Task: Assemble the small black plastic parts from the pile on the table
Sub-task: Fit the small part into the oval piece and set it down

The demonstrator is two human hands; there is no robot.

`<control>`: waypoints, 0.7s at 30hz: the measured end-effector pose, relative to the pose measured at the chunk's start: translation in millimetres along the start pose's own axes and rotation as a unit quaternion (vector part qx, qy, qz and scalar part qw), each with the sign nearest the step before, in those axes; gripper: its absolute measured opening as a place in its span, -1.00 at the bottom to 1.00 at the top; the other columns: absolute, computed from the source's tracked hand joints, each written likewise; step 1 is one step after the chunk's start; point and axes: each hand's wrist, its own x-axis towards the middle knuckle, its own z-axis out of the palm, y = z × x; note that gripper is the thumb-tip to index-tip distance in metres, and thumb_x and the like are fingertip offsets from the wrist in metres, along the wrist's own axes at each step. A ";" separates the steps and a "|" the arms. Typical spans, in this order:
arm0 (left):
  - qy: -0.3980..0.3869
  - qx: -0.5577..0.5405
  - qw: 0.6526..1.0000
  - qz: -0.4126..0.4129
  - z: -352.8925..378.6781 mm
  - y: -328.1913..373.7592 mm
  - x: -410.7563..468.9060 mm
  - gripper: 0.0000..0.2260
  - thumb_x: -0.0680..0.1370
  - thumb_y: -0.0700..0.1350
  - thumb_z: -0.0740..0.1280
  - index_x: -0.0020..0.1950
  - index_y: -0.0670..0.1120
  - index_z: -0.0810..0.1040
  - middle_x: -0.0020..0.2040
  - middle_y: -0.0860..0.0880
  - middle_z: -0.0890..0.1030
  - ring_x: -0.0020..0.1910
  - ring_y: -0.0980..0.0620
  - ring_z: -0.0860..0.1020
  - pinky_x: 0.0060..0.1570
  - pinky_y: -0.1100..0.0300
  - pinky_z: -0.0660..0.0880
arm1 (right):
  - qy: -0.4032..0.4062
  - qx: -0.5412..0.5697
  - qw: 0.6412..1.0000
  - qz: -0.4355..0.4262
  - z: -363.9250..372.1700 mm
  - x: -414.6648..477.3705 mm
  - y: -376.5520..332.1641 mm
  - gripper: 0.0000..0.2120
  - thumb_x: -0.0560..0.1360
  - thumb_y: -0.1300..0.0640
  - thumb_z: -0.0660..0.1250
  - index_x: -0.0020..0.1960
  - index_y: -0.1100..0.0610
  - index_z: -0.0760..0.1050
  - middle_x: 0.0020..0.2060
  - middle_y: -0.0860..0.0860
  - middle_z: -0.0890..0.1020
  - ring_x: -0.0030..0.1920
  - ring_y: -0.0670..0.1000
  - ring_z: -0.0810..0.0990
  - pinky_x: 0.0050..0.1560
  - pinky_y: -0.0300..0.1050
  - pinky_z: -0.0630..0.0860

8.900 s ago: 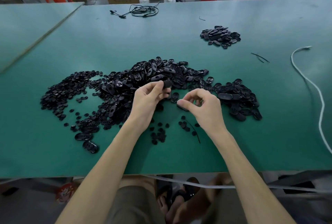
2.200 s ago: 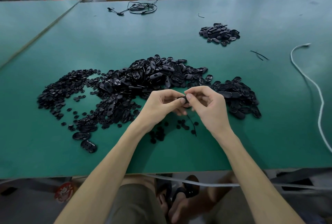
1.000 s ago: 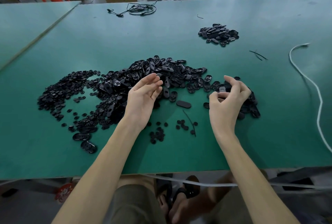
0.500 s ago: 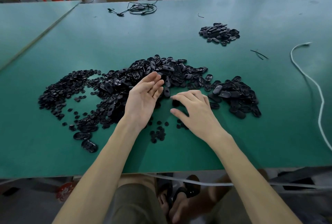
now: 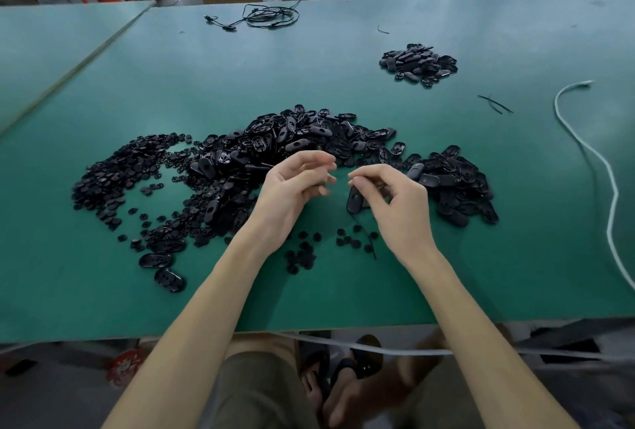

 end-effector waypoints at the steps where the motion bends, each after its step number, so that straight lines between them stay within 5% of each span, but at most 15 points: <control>1: -0.018 0.034 0.999 -0.001 1.3 -1.8 -0.2 -0.84 0.61 -0.35 0.36 0.14 -0.19 0.65 0.04 -0.09 0.68 -0.03 0.02 0.62 -0.02 0.16 0.54 | 0.005 0.019 1.000 0.010 -0.9 0.2 0.1 -0.92 0.60 0.20 0.45 0.05 0.08 0.70 -0.15 -0.10 0.73 -0.12 -0.08 0.67 -0.05 -0.18 0.58; 7: -0.076 0.109 0.991 -0.029 3.2 -7.5 -2.3 -0.72 0.57 -0.19 0.45 0.27 -0.17 0.61 0.09 -0.07 0.68 -0.05 0.06 0.61 0.02 0.16 0.57 | -0.001 0.088 0.995 0.043 -4.3 0.0 0.8 -0.90 0.58 0.19 0.47 0.03 0.02 0.68 -0.11 -0.11 0.75 -0.04 -0.02 0.73 0.08 0.12 0.64; 12: -0.109 0.165 0.979 -0.050 1.8 -10.0 -1.9 -0.72 0.57 -0.23 0.49 0.28 -0.15 0.62 0.02 0.01 0.65 -0.10 -0.04 0.63 0.07 0.09 0.60 | -0.003 0.105 0.994 0.037 -5.1 -1.3 -0.4 -0.90 0.58 0.20 0.47 0.06 0.03 0.67 -0.10 -0.10 0.73 -0.03 -0.02 0.72 0.08 0.08 0.66; 18: -0.044 0.033 0.998 -0.014 3.4 -5.5 -0.6 -0.75 0.61 -0.36 0.37 0.28 -0.26 0.61 -0.09 -0.03 0.64 -0.17 0.03 0.55 -0.13 0.22 0.56 | -0.019 0.064 0.998 0.020 -1.3 -1.2 -0.1 -0.86 0.58 0.14 0.47 0.13 0.03 0.63 -0.01 -0.07 0.68 -0.02 -0.04 0.66 0.02 -0.12 0.59; 21: 0.032 -0.094 0.995 -0.009 -4.7 0.5 3.9 -0.79 0.63 -0.35 0.31 0.23 -0.21 0.63 -0.15 -0.04 0.64 -0.17 0.05 0.59 -0.09 0.25 0.58 | -0.101 0.011 0.995 -0.001 -1.0 -1.5 1.8 -0.93 0.54 0.06 0.53 0.01 -0.02 0.69 -0.04 -0.14 0.65 0.00 -0.08 0.58 -0.04 -0.31 0.45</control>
